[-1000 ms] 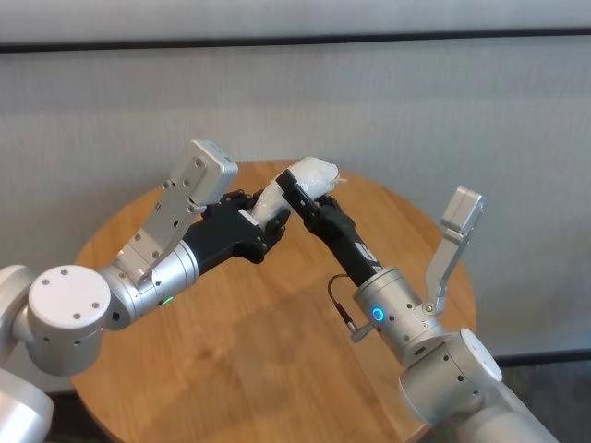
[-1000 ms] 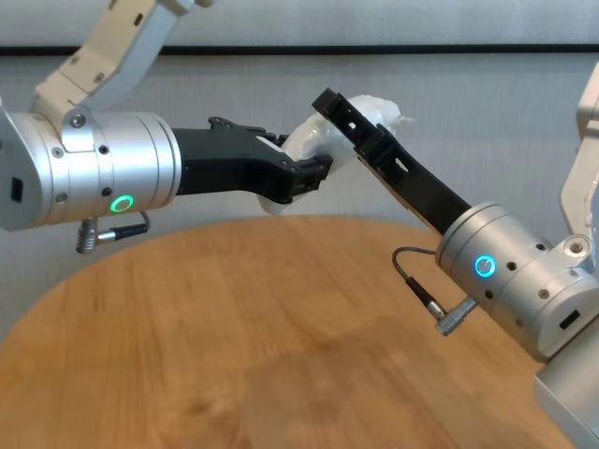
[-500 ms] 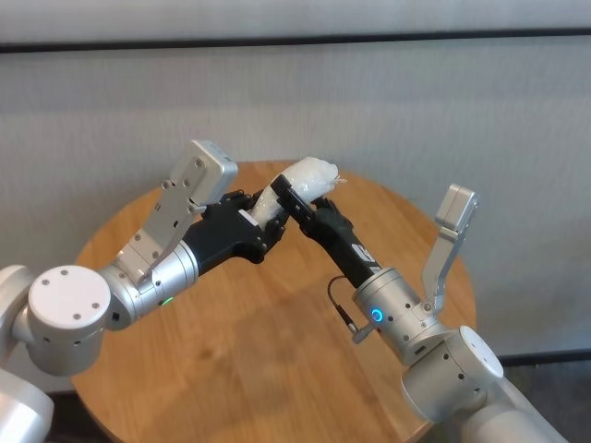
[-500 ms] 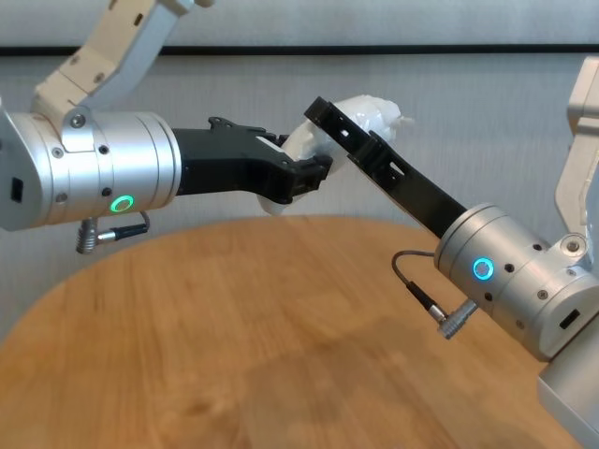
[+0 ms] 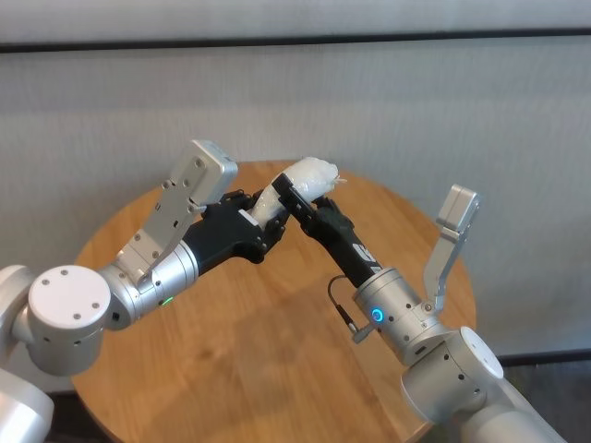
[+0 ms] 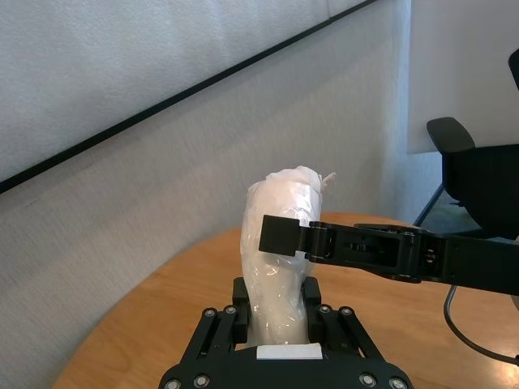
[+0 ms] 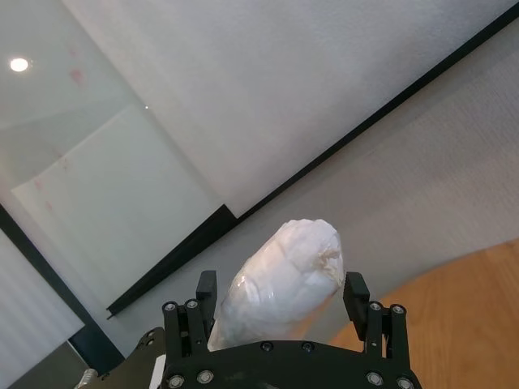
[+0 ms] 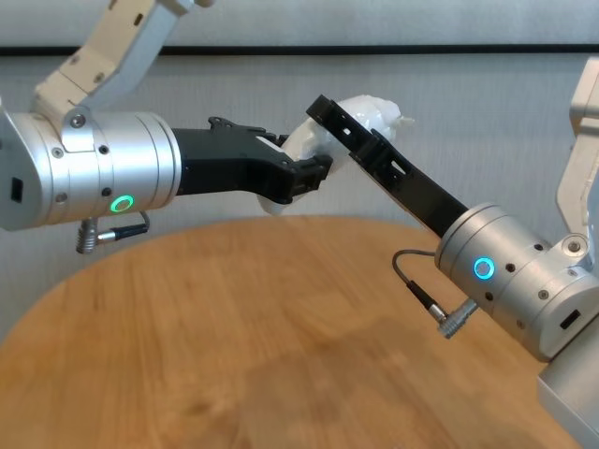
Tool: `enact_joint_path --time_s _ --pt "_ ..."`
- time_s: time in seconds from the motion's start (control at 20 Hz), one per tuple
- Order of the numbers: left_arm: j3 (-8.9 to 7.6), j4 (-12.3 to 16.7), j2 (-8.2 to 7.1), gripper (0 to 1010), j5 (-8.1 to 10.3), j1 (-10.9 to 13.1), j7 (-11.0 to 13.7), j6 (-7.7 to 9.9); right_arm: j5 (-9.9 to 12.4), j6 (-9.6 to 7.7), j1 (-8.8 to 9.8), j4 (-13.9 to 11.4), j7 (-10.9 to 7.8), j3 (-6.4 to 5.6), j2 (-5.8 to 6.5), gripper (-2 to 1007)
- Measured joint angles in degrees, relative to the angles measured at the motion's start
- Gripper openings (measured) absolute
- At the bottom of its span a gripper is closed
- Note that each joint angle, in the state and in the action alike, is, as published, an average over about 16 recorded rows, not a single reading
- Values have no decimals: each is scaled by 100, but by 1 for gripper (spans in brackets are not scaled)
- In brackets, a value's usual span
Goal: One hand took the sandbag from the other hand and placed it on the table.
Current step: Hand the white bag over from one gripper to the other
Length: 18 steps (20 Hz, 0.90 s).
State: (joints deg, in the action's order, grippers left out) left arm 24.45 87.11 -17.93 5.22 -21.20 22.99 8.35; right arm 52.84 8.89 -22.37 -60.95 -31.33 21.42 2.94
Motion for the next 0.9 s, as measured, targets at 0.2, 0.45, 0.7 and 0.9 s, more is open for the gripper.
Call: enact_joint_path --time_s 0.2,0.45,0.7,0.9 --pt "0 0 0 412 0 0 0 0 9 4 4 -2 -5 -4 -3 901" --pt "0 0 0 412 0 0 0 0 17 7 7 -4 -9 -7 -5 797" --pt "0 0 0 412 0 0 0 0 21 9 9 -6 -12 -10 -7 712" --pt "0 0 0 412 0 0 0 0 24 10 11 -7 -12 -11 -9 673"
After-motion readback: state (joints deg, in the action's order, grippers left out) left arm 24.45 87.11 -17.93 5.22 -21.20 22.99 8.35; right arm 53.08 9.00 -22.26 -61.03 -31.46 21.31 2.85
